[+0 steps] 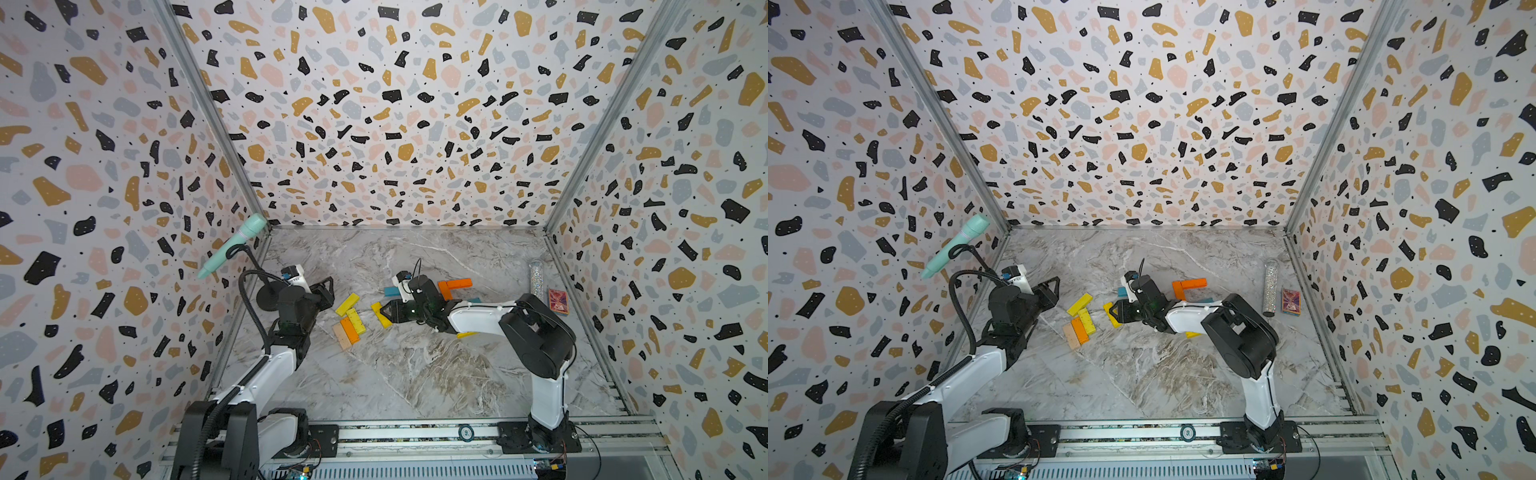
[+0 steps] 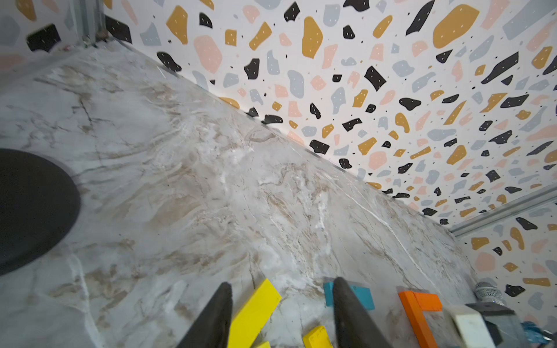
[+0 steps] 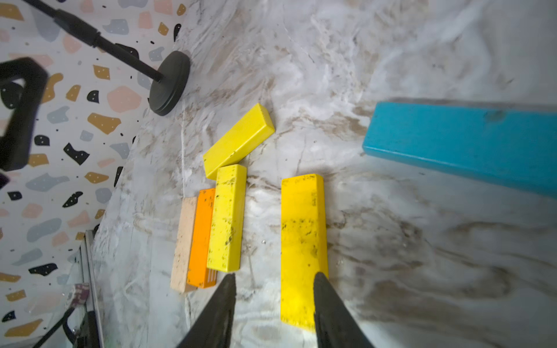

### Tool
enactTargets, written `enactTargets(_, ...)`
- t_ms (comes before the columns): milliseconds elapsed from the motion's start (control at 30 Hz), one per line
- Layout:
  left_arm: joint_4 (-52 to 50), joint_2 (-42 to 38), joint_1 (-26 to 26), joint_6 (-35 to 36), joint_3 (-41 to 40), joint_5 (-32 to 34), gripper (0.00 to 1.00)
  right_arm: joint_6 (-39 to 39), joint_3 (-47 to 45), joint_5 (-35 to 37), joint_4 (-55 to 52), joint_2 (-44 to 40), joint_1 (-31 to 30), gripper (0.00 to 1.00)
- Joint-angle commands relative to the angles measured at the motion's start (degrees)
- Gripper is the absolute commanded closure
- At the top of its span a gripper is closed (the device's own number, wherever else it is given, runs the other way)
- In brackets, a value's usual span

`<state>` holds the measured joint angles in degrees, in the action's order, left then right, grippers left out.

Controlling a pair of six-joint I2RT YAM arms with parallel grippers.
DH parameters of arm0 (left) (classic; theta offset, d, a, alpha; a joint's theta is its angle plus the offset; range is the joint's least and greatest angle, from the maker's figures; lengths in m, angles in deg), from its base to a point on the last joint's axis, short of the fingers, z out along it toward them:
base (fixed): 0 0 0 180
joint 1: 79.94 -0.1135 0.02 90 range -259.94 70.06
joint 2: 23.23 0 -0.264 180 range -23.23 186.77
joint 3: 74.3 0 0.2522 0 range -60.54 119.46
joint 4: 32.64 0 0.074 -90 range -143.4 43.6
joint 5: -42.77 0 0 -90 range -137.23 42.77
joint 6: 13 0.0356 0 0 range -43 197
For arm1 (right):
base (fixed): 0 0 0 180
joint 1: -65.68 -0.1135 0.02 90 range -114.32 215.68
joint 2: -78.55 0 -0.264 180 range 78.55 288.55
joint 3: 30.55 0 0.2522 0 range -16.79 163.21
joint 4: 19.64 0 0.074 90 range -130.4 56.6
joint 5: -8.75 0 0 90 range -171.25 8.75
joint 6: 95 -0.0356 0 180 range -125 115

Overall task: Assemble the number 6 with building blocks
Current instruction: Place the building block at the center of the board, then adjust the building block at the center of the board.

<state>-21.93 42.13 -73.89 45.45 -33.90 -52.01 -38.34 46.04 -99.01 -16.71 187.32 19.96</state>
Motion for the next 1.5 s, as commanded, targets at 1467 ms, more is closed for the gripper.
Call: enactTargets(1467,-2.6,27.4,15.6,1.5,10.2,4.8,0.93,9.9,7.2,-4.6,-5.3,8.3,-1.8,0.78)
